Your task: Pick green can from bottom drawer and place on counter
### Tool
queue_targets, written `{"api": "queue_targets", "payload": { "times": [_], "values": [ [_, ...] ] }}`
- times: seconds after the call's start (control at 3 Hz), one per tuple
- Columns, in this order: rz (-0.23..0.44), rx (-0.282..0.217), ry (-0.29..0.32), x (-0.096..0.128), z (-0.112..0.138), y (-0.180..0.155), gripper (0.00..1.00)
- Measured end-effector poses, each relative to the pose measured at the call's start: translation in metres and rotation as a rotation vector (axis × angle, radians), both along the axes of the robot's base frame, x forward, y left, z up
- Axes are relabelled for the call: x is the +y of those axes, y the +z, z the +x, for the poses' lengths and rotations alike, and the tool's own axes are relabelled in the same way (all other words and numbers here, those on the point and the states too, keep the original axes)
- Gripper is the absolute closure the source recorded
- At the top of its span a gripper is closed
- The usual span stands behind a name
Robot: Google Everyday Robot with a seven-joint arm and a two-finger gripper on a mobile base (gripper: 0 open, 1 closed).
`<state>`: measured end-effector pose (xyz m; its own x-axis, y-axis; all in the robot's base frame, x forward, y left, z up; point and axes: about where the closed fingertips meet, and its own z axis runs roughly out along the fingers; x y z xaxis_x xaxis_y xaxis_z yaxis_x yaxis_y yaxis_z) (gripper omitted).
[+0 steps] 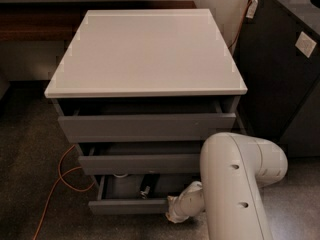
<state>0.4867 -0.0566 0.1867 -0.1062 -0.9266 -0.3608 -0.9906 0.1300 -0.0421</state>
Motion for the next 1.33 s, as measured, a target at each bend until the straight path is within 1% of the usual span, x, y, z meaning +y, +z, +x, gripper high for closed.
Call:
{"api": "queue_targets", "payload": {
  "times": [1.0,1.33],
  "values": [
    [0.008,-0.003,-0.003,0.001,-0.001,0.015,1.00],
    [0.075,-0.023,-0.027,0.009,-0.008,0.026,1.00]
  ]
}}
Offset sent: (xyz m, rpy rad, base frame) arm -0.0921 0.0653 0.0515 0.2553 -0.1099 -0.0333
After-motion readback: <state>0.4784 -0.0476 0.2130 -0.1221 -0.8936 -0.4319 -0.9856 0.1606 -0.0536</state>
